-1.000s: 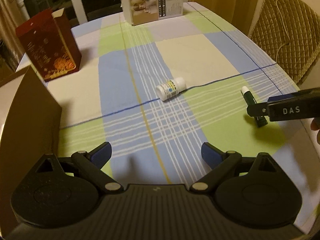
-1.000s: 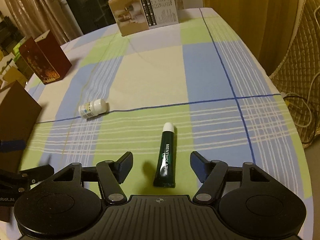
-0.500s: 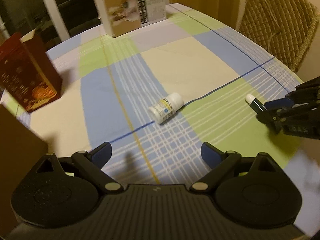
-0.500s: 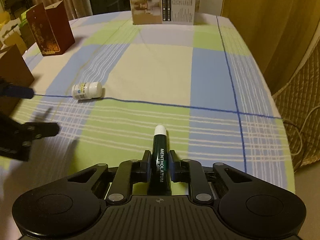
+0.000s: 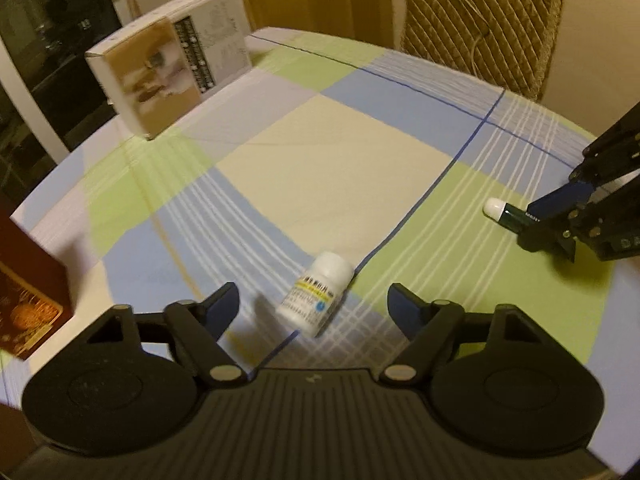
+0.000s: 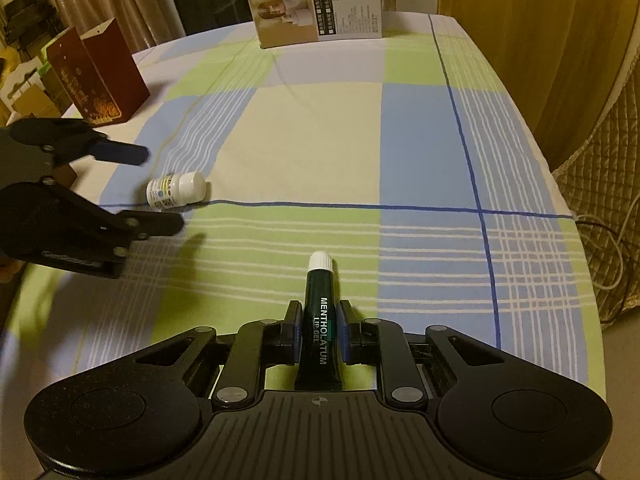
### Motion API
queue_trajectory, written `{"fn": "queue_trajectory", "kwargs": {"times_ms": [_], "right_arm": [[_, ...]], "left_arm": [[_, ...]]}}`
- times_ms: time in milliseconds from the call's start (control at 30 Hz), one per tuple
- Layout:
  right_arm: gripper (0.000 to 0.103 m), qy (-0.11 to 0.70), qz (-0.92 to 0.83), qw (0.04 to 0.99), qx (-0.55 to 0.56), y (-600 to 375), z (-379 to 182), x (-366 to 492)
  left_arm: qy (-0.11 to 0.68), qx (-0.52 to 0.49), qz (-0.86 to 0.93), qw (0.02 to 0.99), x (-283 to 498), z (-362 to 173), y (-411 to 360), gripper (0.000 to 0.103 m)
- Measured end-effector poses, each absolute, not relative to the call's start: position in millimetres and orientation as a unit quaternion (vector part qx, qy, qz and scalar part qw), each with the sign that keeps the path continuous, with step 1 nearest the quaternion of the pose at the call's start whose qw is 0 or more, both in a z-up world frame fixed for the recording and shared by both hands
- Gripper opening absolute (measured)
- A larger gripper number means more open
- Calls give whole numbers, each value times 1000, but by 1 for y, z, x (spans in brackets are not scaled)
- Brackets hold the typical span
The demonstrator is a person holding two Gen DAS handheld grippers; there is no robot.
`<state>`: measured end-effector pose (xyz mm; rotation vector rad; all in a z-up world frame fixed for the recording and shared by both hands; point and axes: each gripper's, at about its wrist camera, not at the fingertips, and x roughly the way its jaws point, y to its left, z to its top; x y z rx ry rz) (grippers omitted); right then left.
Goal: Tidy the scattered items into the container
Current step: 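Close right tool on the green lip balm while left tool grips the white pill bottle, then carry pill bottle with left tool over the box while right tool carries lip balm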
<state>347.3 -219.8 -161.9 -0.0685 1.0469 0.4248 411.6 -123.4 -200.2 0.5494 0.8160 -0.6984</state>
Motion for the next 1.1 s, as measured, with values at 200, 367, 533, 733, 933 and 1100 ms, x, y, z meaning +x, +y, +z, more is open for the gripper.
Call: {"fn": "queue_trajectory", "kwargs": {"times_ms": [200, 367, 533, 733, 933, 1100], "right_arm": [[21, 493, 203, 845, -34, -219, -161, 347], [21, 490, 205, 846, -48, -216, -162, 345], [21, 477, 211, 847, -103, -205, -164, 337], [21, 470, 208, 849, -121, -201, -166, 330], [20, 466, 226, 842, -154, -186, -159, 309], [20, 449, 250, 844, -151, -172, -137, 286]], "left_arm": [[397, 256, -335, 816, 418, -207, -125, 30], [415, 224, -331, 818, 408, -206, -116, 22], [450, 182, -304, 820, 395, -201, -106, 22], [485, 125, -270, 823, 361, -196, -94, 22], [489, 64, -245, 835, 311, -185, -79, 22], [476, -1, -227, 850, 272, -165, -47, 22]]}}
